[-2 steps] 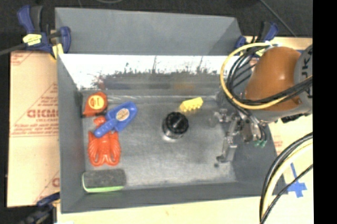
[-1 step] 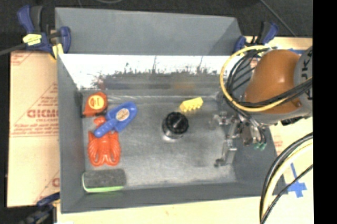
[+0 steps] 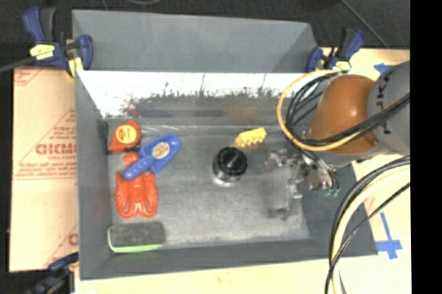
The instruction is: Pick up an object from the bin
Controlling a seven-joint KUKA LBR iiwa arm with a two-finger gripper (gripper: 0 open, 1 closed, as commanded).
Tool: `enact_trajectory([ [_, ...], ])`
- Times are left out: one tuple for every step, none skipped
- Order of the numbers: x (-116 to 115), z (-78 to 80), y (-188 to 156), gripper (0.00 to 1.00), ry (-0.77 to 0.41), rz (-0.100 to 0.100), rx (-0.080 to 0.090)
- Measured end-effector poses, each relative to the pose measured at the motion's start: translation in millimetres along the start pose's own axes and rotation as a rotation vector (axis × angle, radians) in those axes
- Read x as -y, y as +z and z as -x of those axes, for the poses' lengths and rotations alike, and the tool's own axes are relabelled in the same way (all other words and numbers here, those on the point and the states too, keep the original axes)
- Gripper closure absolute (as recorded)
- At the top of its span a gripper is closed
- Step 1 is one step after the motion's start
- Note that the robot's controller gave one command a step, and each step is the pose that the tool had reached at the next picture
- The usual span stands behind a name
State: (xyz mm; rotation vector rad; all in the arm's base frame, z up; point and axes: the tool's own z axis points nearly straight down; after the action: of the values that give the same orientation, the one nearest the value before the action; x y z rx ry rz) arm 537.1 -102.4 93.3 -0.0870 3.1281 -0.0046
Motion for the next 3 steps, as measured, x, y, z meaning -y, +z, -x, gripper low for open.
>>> enact_trajectory([
  [-39,21.5,-3,0.0,-0.069,0.002,-0.019],
  [-72,40.7,-20,0.0,-0.082,0.005,-0.001],
  [-67,54.1,0,0.0,-0.033,0.003,-0.005],
])
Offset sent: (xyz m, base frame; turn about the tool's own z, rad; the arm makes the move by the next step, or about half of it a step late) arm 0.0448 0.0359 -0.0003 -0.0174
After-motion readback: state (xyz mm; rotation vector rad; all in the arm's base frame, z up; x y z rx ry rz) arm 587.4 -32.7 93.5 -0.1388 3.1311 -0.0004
